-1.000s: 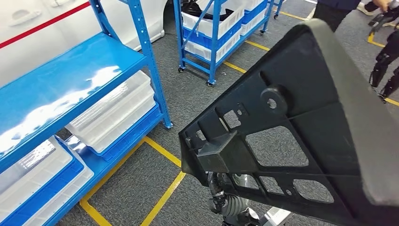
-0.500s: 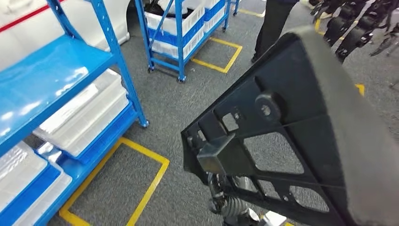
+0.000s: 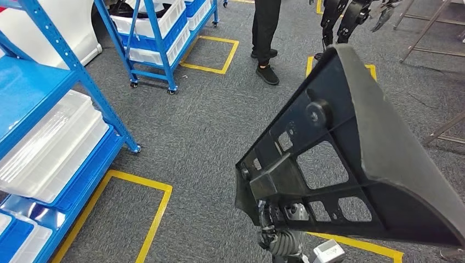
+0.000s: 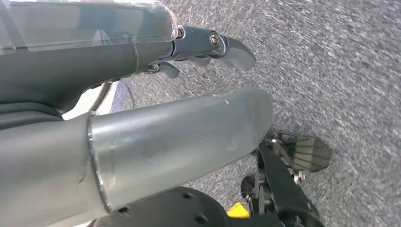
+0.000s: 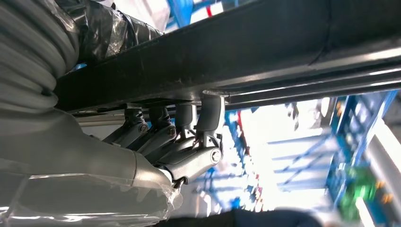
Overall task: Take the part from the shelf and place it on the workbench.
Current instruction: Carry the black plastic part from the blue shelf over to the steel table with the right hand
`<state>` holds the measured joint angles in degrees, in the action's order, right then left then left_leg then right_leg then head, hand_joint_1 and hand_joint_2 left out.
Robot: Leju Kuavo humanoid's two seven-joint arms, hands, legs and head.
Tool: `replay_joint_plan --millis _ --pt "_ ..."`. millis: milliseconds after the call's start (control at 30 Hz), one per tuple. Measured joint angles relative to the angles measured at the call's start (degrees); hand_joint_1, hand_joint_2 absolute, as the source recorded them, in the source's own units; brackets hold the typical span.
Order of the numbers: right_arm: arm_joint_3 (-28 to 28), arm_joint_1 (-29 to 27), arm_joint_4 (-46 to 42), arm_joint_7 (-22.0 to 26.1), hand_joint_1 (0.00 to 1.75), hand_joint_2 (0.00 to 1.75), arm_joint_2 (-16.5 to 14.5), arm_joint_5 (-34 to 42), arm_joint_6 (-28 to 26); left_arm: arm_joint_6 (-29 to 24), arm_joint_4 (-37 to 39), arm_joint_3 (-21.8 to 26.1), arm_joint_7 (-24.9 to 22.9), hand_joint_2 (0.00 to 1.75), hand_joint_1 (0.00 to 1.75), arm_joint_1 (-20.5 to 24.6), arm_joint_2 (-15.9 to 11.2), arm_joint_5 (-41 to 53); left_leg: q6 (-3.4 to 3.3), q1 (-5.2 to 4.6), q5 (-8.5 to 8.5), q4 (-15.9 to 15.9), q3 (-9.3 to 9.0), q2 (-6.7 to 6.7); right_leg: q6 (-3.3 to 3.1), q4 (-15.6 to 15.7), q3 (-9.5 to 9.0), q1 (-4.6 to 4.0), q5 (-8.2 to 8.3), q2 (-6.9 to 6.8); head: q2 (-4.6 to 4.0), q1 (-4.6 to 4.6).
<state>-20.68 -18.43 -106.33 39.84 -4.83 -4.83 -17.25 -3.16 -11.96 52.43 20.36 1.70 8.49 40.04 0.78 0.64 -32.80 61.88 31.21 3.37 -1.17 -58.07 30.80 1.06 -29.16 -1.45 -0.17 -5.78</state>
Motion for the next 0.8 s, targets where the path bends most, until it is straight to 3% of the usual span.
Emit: replay_joint_plan --millis 67,100,133,167,200,267,333,400,467,533,567,600,633,667,733,800 --pt "0.67 -0.74 0.29 0.1 1.75 1.75 -0.15 0.03 -0.08 -0.01 0.0 0.33 0.37 0.0 0.0 -0.31 0.02 -0.04 0.01 0.06 -3.93 7.77 3.29 -2.41 -0.56 -0.07 0.56 -0.34 0.35 1.29 -0.01 0.0" --pt "0.99 -1.13 0.48 0.15 1.75 1.75 -0.22 0.02 -0.13 -0.01 0.0 0.52 0.49 0.0 0.0 -0.43 0.03 -0.06 -0.03 0.06 -4.74 10.76 4.54 -2.77 -0.71 -0.18 0.77 -0.54 0.46 2.01 -0.01 -0.01" --pt "1.3 -1.55 0.64 0.21 1.75 1.75 -0.27 0.01 -0.17 -0.02 0.0 0.71 0.58 0.0 0.0 -0.51 0.03 -0.08 -0.12 0.05 -4.37 11.87 4.95 -2.92 -0.78 -0.34 0.94 -0.71 0.51 2.75 -0.01 -0.01" --pt "1.6 -1.95 0.8 0.26 1.75 1.75 -0.31 -0.01 -0.21 -0.02 0.0 0.87 0.64 0.0 0.0 -0.55 0.03 -0.08 -0.31 0.04 -2.79 10.53 4.23 -3.08 -0.8 -0.55 1.05 -0.84 0.53 3.53 -0.01 0.0" --pt "1.87 -2.28 0.91 0.28 1.75 1.75 -0.35 -0.04 -0.23 -0.03 0.0 0.98 0.68 0.0 0.0 -0.57 0.03 -0.08 -0.59 0.03 -0.54 7.18 2.61 -3.57 -0.79 -0.77 1.12 -0.91 0.53 4.33 -0.01 0.0" --pt "2.29 -2.69 1.06 0.32 1.75 1.75 -0.54 -0.24 -0.45 -0.03 0.0 1.1 0.69 0.0 0.0 -0.61 -0.01 -0.03 -1.13 -0.01 2.5 -0.08 -1.0 -5.74 -0.59 -1.13 1.36 -0.97 0.57 5.8 -0.01 0.0" --pt "2.7 -3.04 1.19 0.35 1.75 1.75 -0.8 -0.54 -1.04 -0.04 0.0 1.14 0.54 0.0 0.0 -0.61 -0.02 0.24 -1.31 -0.1 2.92 -3.16 -2.48 -7.08 -0.02 -1.27 1.78 -0.86 0.87 7.02 0.0 -0.01" --pt "3.3 -3.78 1.3 0.35 1.75 1.75 -1.04 -0.78 -1.8 -0.2 0.0 1.14 0.19 0.0 0.0 -0.42 0.05 0.77 -1.56 0.01 3.05 -4.08 -2.56 -6.25 0.74 -1.26 2.28 -0.73 1.21 7.87 0.01 -0.01" --pt "4.03 -4.7 1.45 0.35 1.75 1.75 -1.3 -1.25 -2.39 -0.58 0.0 1.14 -0.21 0.0 0.0 -0.41 0.18 1.4 -2.19 0.26 3.38 -5.07 -2.66 -4.92 1.34 -2.8 3.23 -0.8 0.08 6.19 0.0 -0.03" --pt "4.71 -5.29 1.74 0.35 1.75 1.75 -1.65 -1.88 -2.62 -1.12 0.0 1.14 -0.43 0.0 0.0 -0.79 0.22 1.93 -2.65 0.27 3.67 -5.46 -2.62 -3.4 1.91 -8.43 5.77 -0.71 -3.32 3.31 -0.01 -0.08" --pt "5.0 -5.48 1.92 0.34 1.75 1.75 -1.83 -2.08 -2.58 -1.48 0.0 1.15 -0.45 0.0 0.0 -0.98 0.2 2.16 -2.75 0.2 3.68 -5.41 -2.52 -2.61 2.23 -12.14 7.49 -0.54 -5.1 2.54 -0.01 -0.08" --pt "5.3 -5.67 2.16 0.32 1.75 1.75 -2.0 -2.07 -2.42 -1.85 0.0 1.16 -0.45 0.0 0.0 -1.1 0.17 2.43 -2.73 0.15 3.66 -5.33 -2.43 -1.8 2.51 -15.19 8.87 -0.35 -6.17 2.15 0.0 -0.09" --pt "5.54 -5.83 2.44 0.3 1.75 1.75 -2.14 -1.81 -2.15 -2.23 0.0 1.17 -0.44 0.0 0.0 -1.12 0.14 2.73 -2.67 0.12 3.62 -5.28 -2.4 -1.03 2.73 -16.48 9.41 -0.18 -6.17 1.9 0.0 -0.08" --pt "5.73 -5.92 2.77 0.29 1.75 1.75 -2.24 -1.34 -1.81 -2.58 0.0 1.19 -0.42 0.0 0.0 -1.07 0.13 3.05 -2.58 0.11 3.55 -5.24 -2.45 -0.31 2.87 -15.61 8.84 -0.05 -5.12 1.64 0.01 -0.09" --pt "5.93 -5.89 3.42 0.29 1.75 1.75 -2.31 -0.15 -1.25 -2.99 0.0 1.2 -0.4 0.0 0.0 -0.9 0.12 3.72 -2.25 0.08 3.29 -5.21 -2.77 0.94 2.83 -8.36 4.95 0.03 -1.45 -0.03 0.0 -0.09" --pt "5.98 -5.68 3.94 0.32 1.75 1.75 -2.32 0.94 -1.02 -3.16 0.0 1.22 -0.3 0.0 0.0 -0.78 0.08 4.36 -1.72 -0.19 2.95 -5.04 -3.08 1.95 2.29 -2.01 1.75 -0.45 0.51 -2.24 -0.01 -0.09"
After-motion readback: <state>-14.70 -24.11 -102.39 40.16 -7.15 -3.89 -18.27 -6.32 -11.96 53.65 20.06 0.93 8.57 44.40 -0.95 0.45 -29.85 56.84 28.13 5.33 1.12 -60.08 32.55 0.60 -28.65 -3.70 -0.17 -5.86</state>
